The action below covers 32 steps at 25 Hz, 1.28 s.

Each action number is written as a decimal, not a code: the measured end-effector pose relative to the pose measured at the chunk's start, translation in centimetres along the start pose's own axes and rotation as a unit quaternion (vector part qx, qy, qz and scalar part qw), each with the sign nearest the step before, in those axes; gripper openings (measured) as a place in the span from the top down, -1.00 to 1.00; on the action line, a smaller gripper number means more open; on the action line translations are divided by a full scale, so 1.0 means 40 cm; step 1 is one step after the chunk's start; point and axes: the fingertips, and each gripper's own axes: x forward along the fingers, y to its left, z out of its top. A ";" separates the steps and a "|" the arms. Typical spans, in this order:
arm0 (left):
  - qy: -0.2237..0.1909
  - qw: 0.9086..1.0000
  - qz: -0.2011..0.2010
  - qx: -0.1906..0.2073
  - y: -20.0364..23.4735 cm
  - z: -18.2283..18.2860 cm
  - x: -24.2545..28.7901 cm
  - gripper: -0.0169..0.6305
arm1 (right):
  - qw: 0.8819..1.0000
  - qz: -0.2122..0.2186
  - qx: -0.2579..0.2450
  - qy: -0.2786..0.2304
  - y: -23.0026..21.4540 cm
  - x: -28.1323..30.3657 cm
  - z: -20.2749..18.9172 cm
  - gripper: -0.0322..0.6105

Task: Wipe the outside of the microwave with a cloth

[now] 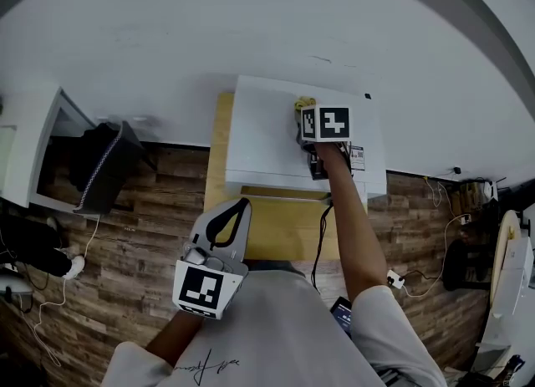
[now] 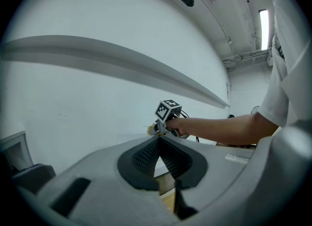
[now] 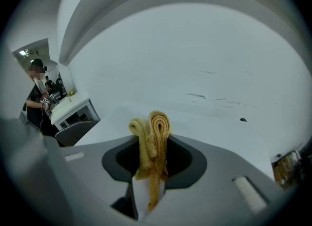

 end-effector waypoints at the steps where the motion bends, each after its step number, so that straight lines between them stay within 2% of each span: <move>1: -0.001 1.000 0.002 -0.001 0.004 0.001 -0.005 0.98 | 1.000 0.003 -0.003 0.001 0.013 0.004 0.002 0.52; 22: -0.008 0.999 0.047 -0.004 0.049 0.007 -0.062 0.98 | 0.998 0.052 -0.042 0.000 0.190 0.048 0.035 0.52; 32: -0.013 0.997 0.078 -0.005 0.055 0.011 -0.091 0.98 | 0.993 0.099 -0.066 0.000 0.306 0.071 0.052 0.52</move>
